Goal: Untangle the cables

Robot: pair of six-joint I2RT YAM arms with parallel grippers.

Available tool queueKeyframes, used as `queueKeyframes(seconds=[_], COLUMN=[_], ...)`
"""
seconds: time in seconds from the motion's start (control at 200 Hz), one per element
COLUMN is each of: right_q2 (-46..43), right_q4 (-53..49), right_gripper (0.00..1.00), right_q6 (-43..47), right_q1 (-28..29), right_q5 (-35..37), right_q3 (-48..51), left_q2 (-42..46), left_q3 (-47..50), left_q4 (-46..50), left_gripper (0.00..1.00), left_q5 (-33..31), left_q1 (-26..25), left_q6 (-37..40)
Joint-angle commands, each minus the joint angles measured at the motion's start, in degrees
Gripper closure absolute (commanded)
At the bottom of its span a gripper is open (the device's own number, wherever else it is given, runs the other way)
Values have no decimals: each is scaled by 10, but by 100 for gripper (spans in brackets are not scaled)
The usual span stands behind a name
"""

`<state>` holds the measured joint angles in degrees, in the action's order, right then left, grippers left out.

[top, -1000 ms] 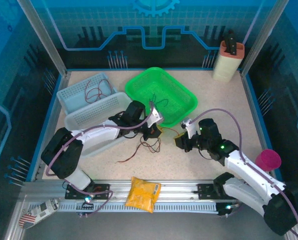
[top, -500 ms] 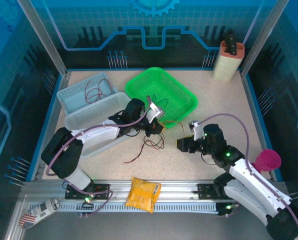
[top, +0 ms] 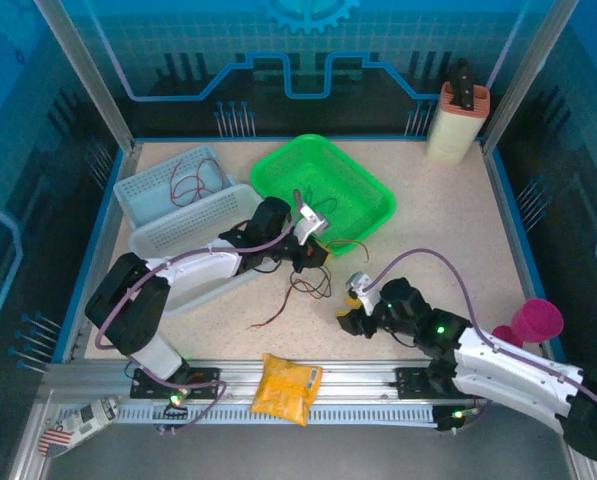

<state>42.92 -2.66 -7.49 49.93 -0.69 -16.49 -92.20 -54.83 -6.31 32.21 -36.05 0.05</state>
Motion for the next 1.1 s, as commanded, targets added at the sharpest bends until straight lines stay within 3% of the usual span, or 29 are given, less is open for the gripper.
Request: queueKeyframes(seconds=[0.0, 0.235, 0.36, 0.56, 0.75, 0.885, 1.096], right_q2=[46, 210, 249, 157, 42, 53, 142], right_q4=[87, 280, 322, 234, 82, 9, 26], right_gripper=[57, 58, 57, 57, 63, 62, 62], right_q6=[122, 254, 302, 313, 342, 397, 429], right_q1=[23, 75, 93, 106, 104, 97, 75], right_q5=[78, 129, 134, 96, 150, 163, 172], right_q3=[-1, 0, -8, -53, -89, -91, -78], left_q2=[-4, -13, -9, -3, -3, -4, -1], left_q3=[-18, -33, -39, -31, -33, -35, -37], left_q4=[8, 23, 41, 42, 40, 39, 49], left_gripper=[100, 100, 100, 100, 100, 100, 100], left_q5=[13, 33, 36, 41, 43, 43, 55], left_q1=[2, 3, 3, 4, 5, 7, 10], left_q6=[-1, 1, 11, 14, 13, 13, 13])
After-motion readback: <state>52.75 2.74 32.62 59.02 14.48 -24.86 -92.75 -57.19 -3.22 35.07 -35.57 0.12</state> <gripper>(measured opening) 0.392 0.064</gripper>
